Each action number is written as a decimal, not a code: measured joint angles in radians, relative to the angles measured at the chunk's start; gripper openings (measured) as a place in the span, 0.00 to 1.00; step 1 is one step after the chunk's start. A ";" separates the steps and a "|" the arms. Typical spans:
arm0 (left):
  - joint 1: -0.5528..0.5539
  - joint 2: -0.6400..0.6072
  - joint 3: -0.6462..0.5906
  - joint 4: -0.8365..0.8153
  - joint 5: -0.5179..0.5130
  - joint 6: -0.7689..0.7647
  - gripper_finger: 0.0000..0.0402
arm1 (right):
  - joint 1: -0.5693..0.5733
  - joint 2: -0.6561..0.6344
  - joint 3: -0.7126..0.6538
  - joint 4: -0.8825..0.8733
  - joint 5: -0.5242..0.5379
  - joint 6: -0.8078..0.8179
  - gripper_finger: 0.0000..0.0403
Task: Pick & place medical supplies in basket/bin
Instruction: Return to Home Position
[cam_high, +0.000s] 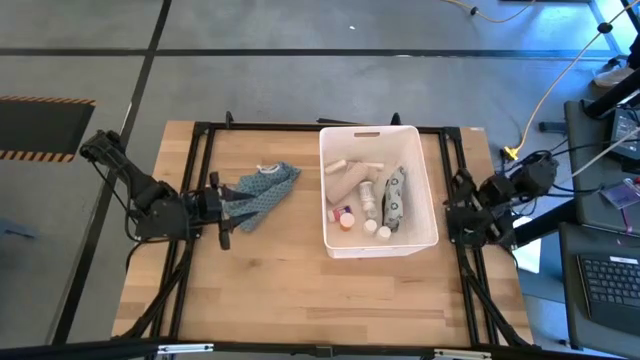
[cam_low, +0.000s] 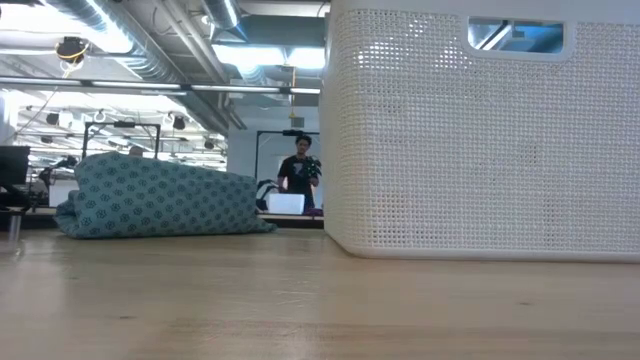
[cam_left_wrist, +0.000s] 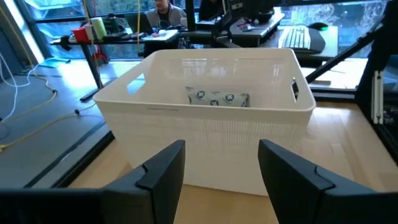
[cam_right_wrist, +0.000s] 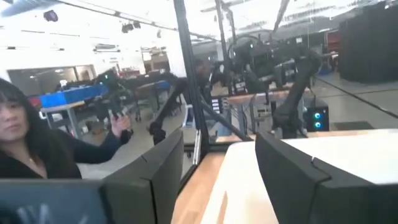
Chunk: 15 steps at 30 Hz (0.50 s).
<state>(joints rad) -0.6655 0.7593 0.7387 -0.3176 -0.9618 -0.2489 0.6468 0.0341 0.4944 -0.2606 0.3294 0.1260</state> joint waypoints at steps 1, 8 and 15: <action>0.000 0.001 0.000 -0.007 0.001 0.001 0.49 | 0.000 -0.029 -0.005 -0.024 -0.001 0.000 0.50; 0.007 -0.028 0.001 -0.065 -0.052 -0.010 0.49 | -0.001 -0.032 -0.016 -0.091 -0.023 0.002 0.50; 0.009 -0.065 0.001 -0.077 -0.041 -0.017 0.49 | -0.002 -0.031 -0.103 -0.116 -0.176 0.107 0.50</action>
<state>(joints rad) -0.6563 0.6943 0.7395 -0.3948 -1.0029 -0.2657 0.6449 0.0028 0.3917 -0.3766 0.1529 0.2332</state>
